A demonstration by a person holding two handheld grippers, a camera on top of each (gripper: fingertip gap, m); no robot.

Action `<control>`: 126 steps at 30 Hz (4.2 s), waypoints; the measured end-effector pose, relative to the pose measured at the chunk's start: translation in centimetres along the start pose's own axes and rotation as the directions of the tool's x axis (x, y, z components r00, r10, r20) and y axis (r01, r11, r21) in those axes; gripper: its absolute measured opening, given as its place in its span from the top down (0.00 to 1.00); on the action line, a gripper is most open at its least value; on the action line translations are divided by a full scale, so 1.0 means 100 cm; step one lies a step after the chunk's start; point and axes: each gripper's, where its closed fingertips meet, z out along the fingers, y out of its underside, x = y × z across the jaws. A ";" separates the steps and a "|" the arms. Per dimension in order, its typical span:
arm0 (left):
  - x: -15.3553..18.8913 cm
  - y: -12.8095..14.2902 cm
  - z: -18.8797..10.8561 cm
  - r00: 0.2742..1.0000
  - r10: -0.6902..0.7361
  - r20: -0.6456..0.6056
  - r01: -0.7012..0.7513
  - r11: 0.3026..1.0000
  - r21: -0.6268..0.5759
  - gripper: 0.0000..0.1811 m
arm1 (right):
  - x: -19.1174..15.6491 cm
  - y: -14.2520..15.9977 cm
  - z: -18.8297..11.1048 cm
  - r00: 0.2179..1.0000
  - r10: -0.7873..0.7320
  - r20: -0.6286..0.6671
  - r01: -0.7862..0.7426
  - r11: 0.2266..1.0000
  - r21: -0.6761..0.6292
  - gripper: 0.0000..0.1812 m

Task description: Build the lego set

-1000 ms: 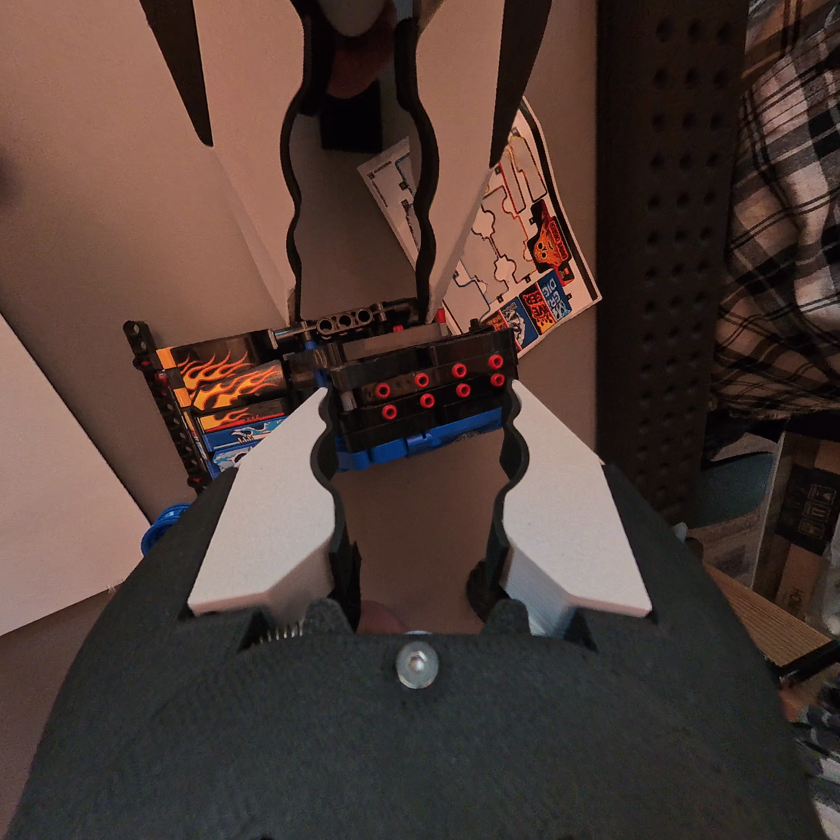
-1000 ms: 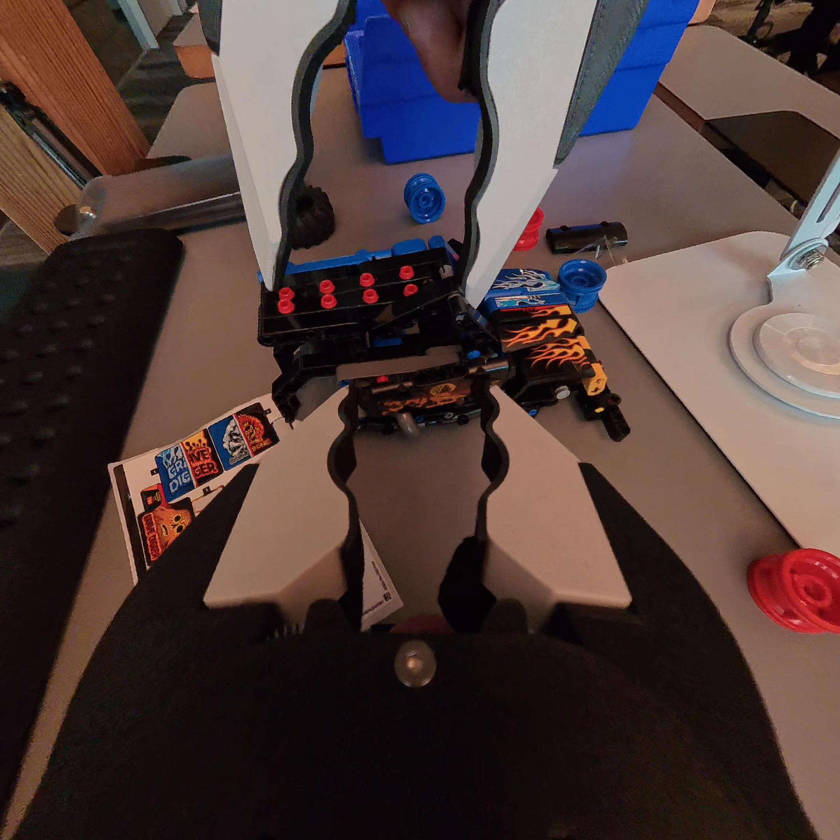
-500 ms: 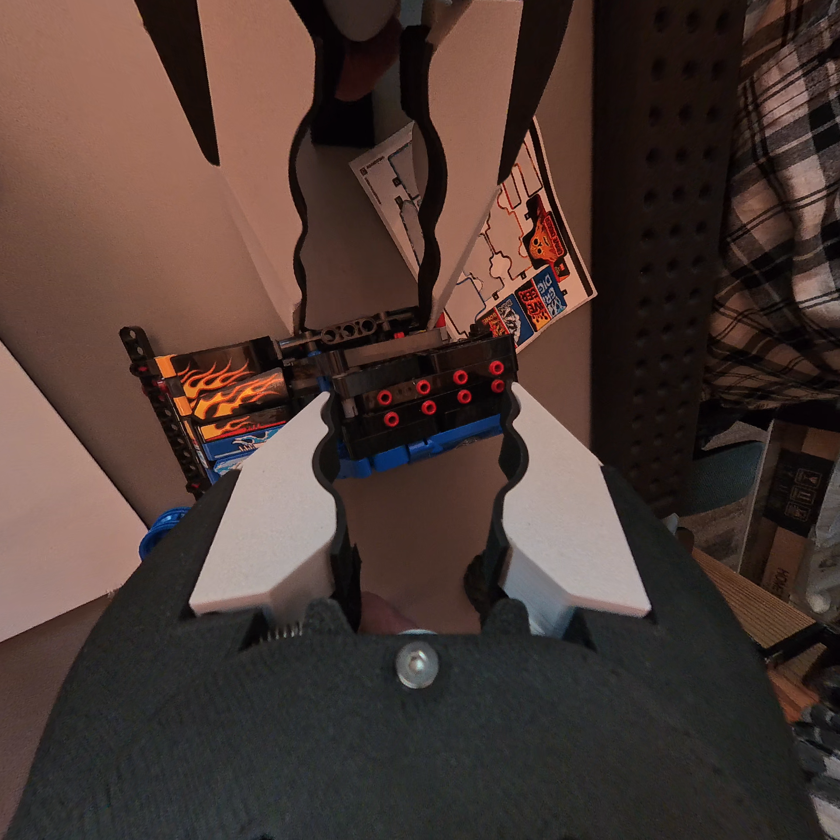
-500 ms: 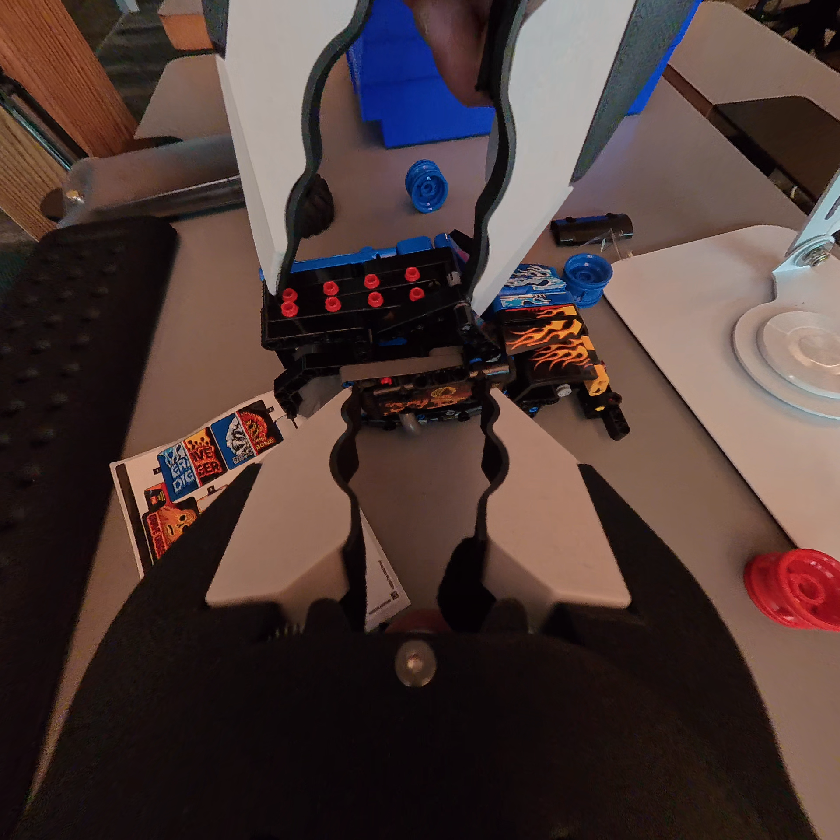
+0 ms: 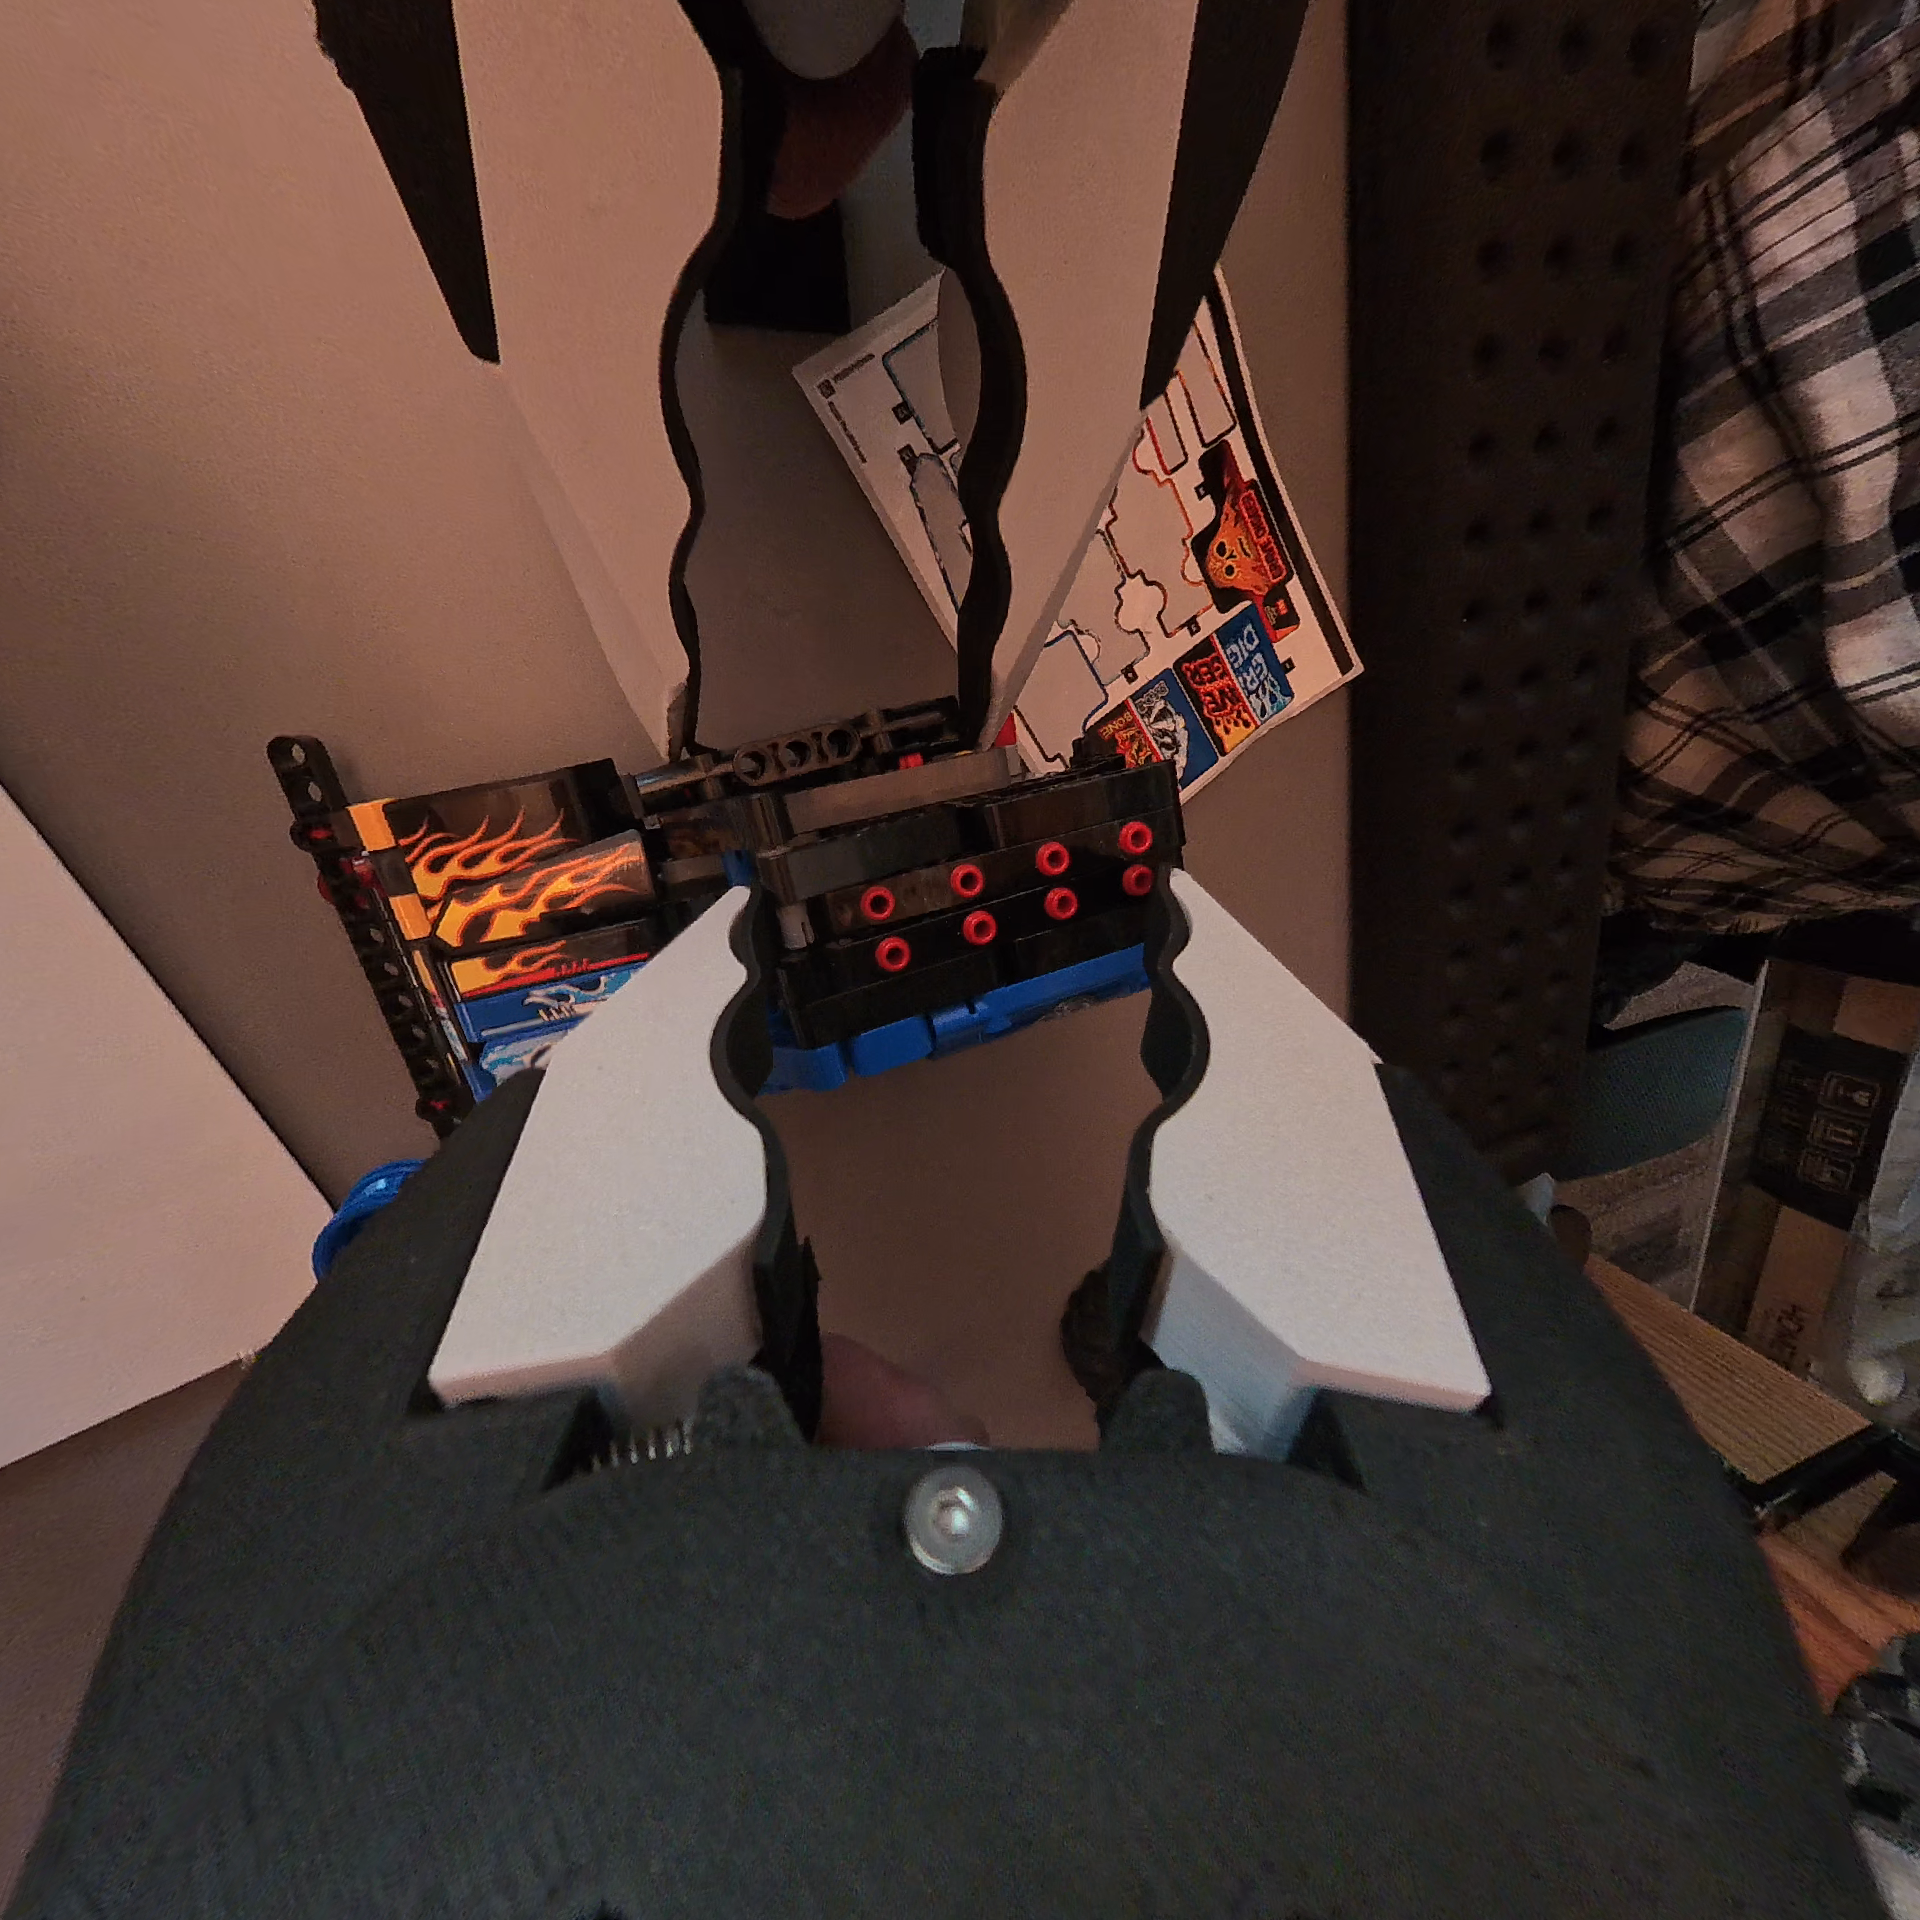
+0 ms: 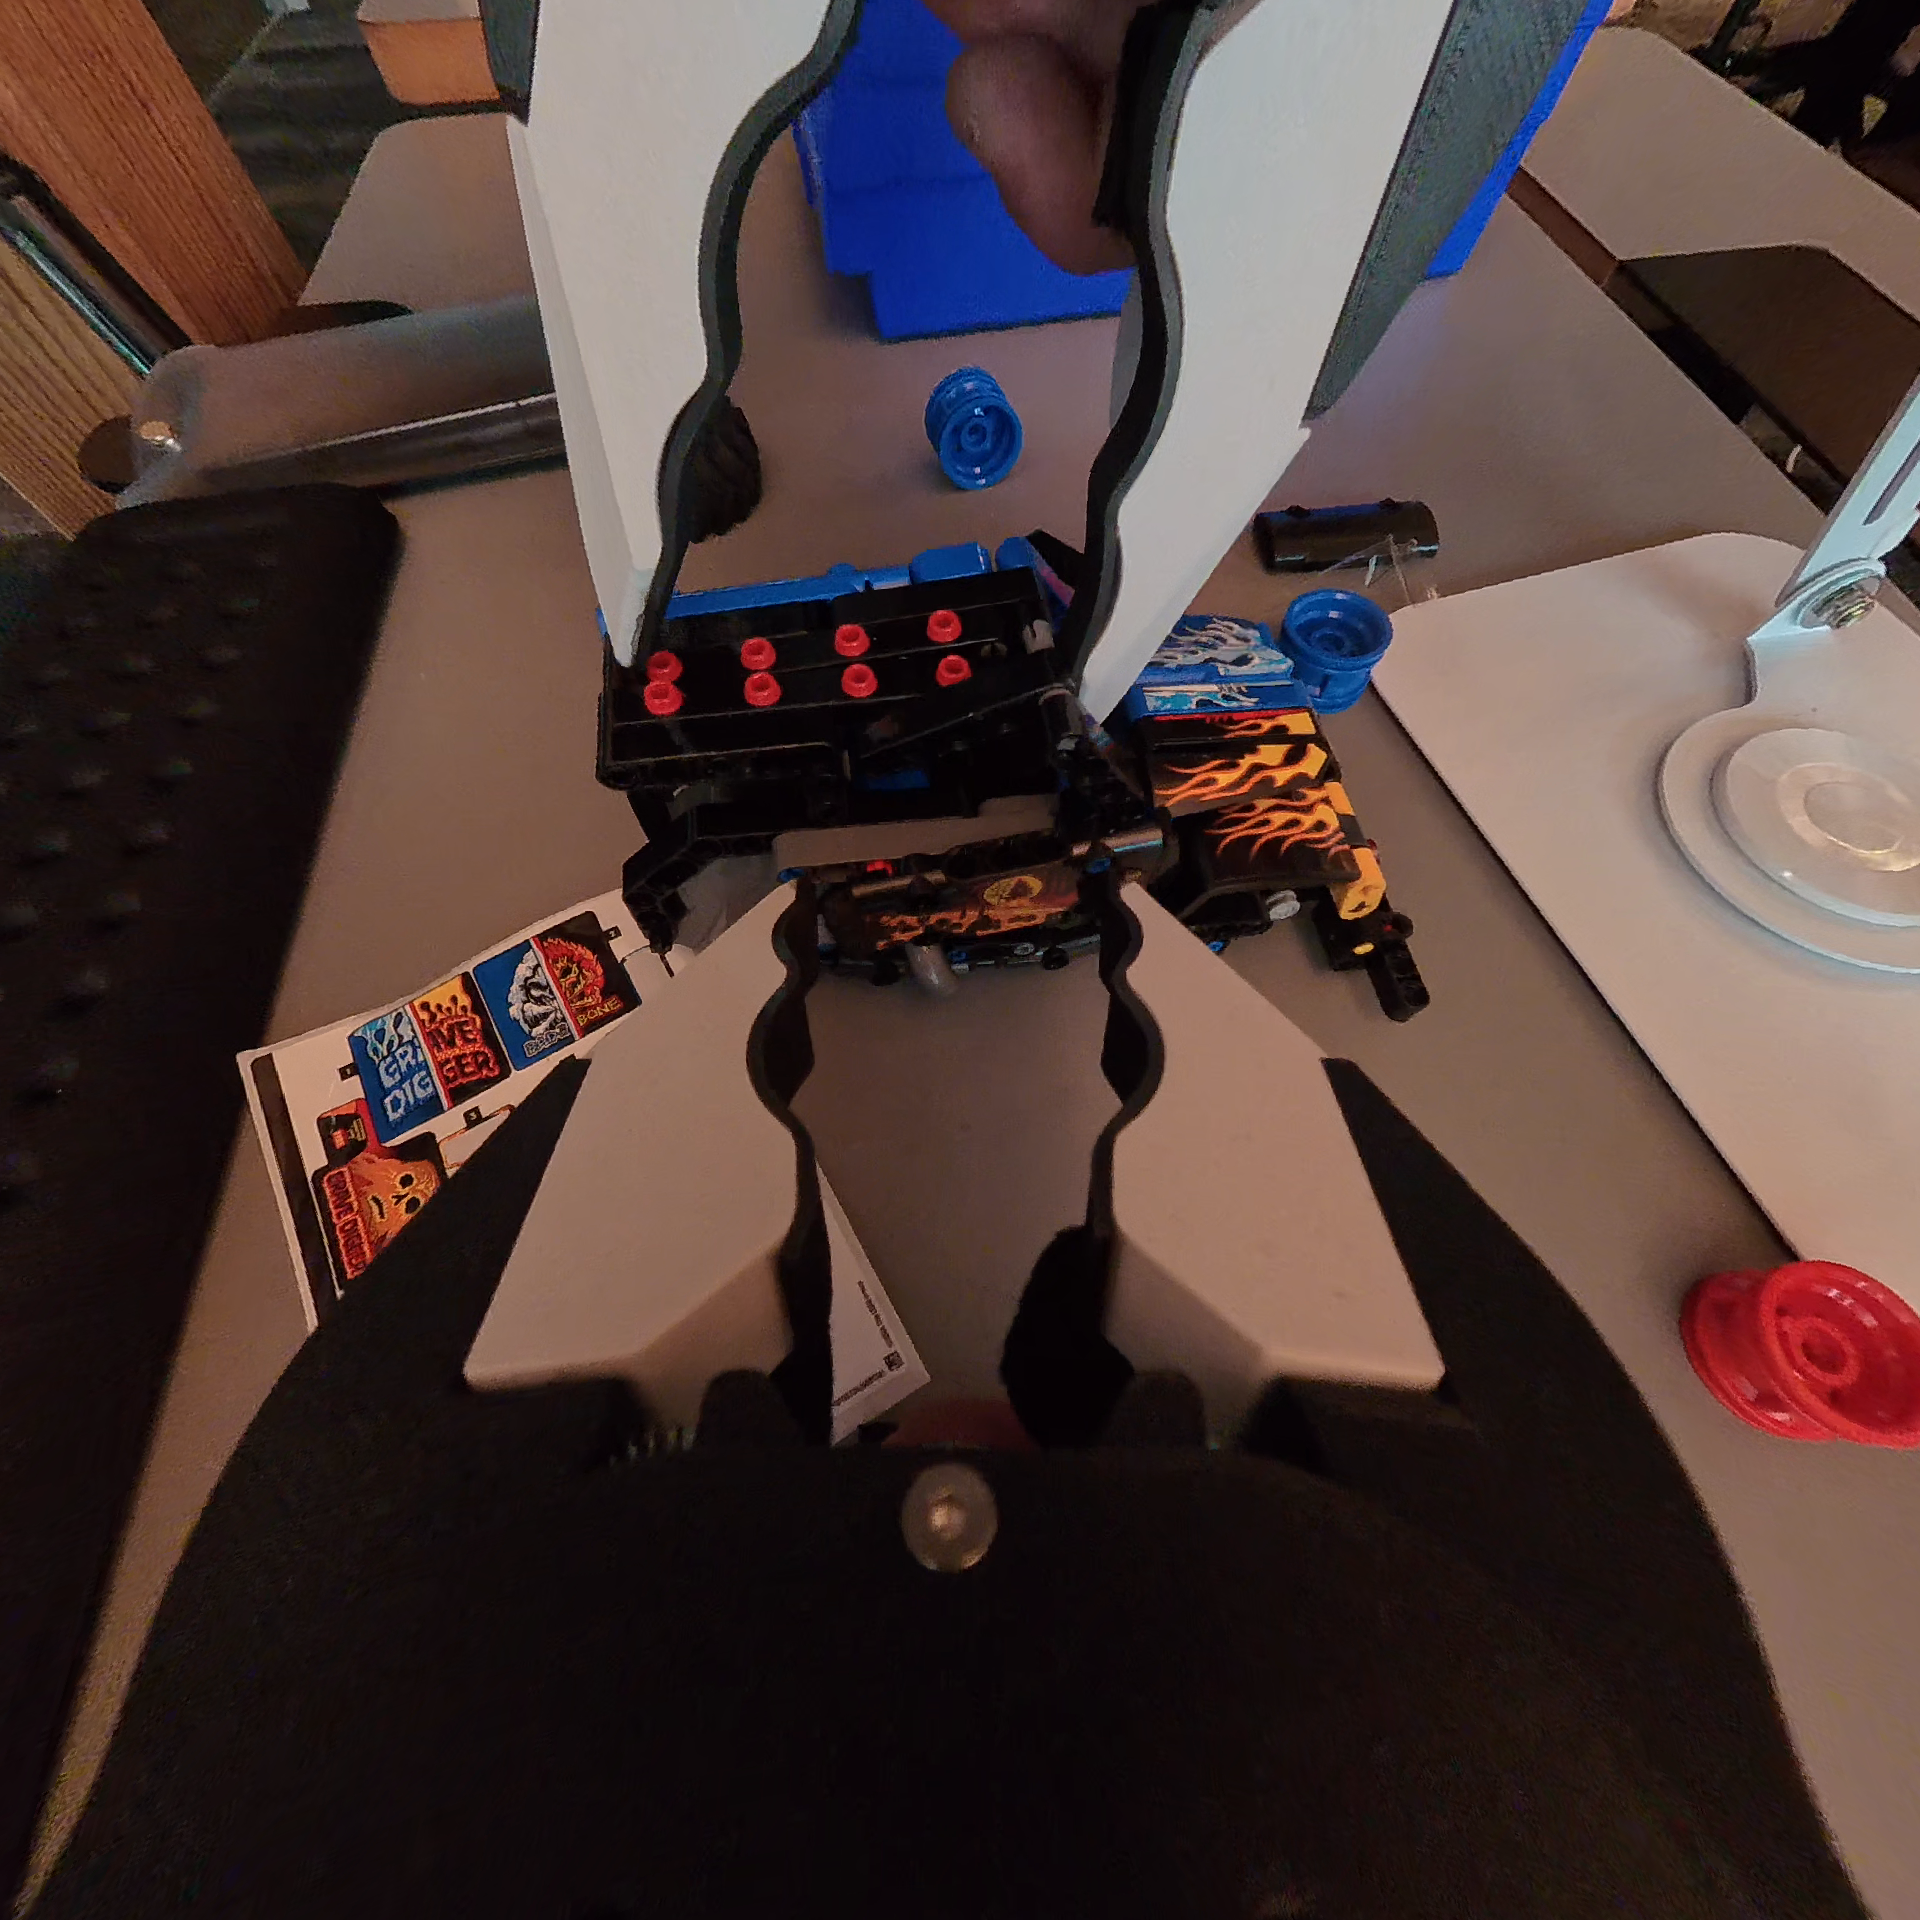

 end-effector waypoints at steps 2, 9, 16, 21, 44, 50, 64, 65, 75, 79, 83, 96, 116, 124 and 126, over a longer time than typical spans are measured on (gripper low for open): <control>-0.003 0.000 -0.002 0.999 -0.011 0.047 0.011 1.000 0.008 0.58 | 0.003 -0.001 -0.002 1.000 0.002 -0.010 -0.002 1.000 0.013 0.72; -0.007 0.007 -0.027 0.934 -0.170 0.315 0.152 0.985 0.081 0.43 | 0.012 0.012 -0.010 0.999 0.040 -0.008 -0.040 0.999 -0.013 0.71; -0.006 -0.006 -0.032 0.664 -0.584 0.467 0.363 0.797 0.482 0.44 | 0.019 0.014 -0.016 0.997 0.071 -0.030 -0.071 0.997 0.000 0.72; -0.008 0.008 -0.001 0.488 -0.696 0.527 0.448 0.718 0.533 0.44 | 0.016 0.012 -0.015 0.998 0.058 -0.036 -0.058 0.998 0.002 0.74; -0.011 0.044 -0.013 0.811 -0.095 0.577 0.067 0.995 0.070 0.58 | 0.034 0.013 -0.032 0.992 0.090 -0.089 -0.087 0.995 0.044 0.71; -0.005 0.048 -0.008 0.778 -0.104 0.620 0.075 0.995 0.072 0.58 | 0.032 0.019 -0.009 0.992 0.043 -0.115 -0.044 0.999 -0.001 0.56; -0.020 0.064 -0.015 0.718 -0.070 0.693 0.034 0.997 0.065 0.70 | 0.008 0.029 -0.013 0.999 -0.041 -0.026 0.038 0.993 -0.109 0.70; -0.021 0.066 -0.016 0.715 -0.067 0.696 0.035 0.998 0.060 0.70 | 0.005 0.030 -0.014 0.999 -0.048 -0.016 0.046 0.992 -0.116 0.70; -0.038 0.093 -0.032 0.613 -0.035 0.789 0.081 0.997 -0.019 0.71 | -0.044 0.026 -0.007 0.980 -0.126 0.156 0.148 0.979 -0.139 0.79; -0.049 0.098 -0.036 0.566 -0.031 0.824 0.084 0.996 -0.021 0.78 | -0.070 0.022 0.006 0.964 -0.160 0.212 0.191 0.973 -0.131 0.77; -0.063 0.104 -0.035 0.524 -0.014 0.852 0.098 0.994 -0.044 0.78 | -0.090 0.028 0.016 0.941 -0.224 0.254 0.270 0.949 -0.161 0.72; -0.029 0.081 -0.056 0.463 -0.261 0.847 0.116 0.965 0.234 0.70 | -0.027 -0.001 -0.016 0.994 -0.091 0.054 0.091 0.996 -0.005 0.72; -0.003 0.039 -0.007 0.442 -0.172 0.880 -0.045 0.976 0.214 0.78 | -0.021 0.015 0.002 0.990 -0.141 -0.016 0.139 0.986 -0.095 0.71; -0.004 0.038 -0.006 0.396 -0.089 0.914 -0.084 0.988 0.132 0.78 | -0.020 0.017 0.003 0.990 -0.140 -0.013 0.138 0.985 -0.100 0.72; -0.004 0.038 -0.007 0.382 -0.068 0.922 -0.096 0.989 0.113 0.78 | -0.020 0.018 0.003 0.990 -0.141 -0.014 0.139 0.985 -0.102 0.72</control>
